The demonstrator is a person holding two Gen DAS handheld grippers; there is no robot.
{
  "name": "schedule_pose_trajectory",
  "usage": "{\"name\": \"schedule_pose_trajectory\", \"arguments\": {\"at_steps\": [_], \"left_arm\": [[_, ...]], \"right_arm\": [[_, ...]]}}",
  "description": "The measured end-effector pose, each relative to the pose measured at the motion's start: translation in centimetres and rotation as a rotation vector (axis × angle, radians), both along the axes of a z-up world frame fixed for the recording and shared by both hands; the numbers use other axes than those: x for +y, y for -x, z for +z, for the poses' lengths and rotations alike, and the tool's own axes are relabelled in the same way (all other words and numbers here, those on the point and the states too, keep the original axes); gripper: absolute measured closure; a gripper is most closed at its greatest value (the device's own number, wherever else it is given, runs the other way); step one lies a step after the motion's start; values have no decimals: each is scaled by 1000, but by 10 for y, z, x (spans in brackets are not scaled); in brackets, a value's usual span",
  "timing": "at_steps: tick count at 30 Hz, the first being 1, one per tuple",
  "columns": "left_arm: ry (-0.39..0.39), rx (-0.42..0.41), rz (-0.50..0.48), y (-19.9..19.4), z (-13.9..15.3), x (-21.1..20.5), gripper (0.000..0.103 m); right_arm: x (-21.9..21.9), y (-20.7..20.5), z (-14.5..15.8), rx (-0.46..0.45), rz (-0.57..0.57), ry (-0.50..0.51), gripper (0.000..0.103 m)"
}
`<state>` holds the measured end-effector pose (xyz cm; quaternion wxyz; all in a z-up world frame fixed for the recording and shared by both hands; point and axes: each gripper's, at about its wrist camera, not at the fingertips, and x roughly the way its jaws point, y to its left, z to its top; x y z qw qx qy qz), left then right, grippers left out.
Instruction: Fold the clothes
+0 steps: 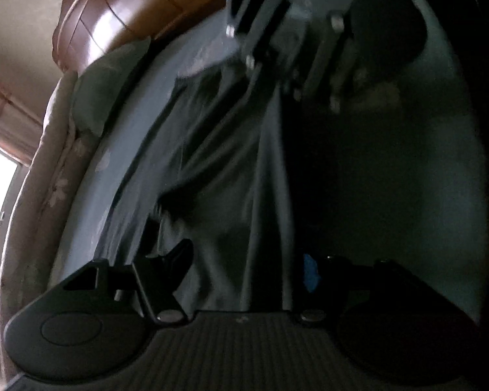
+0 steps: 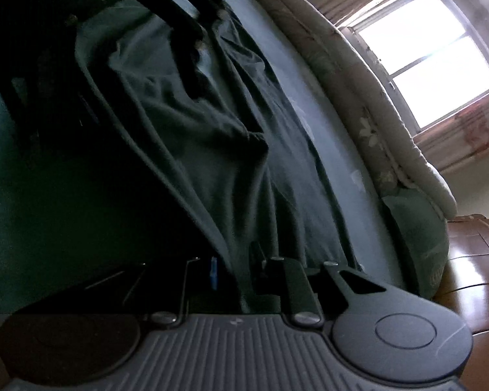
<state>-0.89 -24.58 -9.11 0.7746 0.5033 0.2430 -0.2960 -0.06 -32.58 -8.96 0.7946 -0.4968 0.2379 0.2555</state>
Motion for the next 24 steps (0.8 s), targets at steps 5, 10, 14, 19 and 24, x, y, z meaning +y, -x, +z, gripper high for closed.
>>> {"name": "schedule_pose_trajectory", "arguments": {"at_steps": [5,10,14,19,24], "left_arm": [[-22,64,71,-3,-1,20,98],[82,254,115,-15,16,27,99],[130,387,95,-13,27,32,98],[144,454,93,-14,29,38,90],[282,524,152,-22,65,72,79]], "right_arm": [[0,3,-3,48,13,-26,99],[-7,7,9,105,44,-20,100],[-17,17,15,164,63,-2,100],[-17,18,1,222,56,48,99],[-28,15,15,251,-23,3,93]]}}
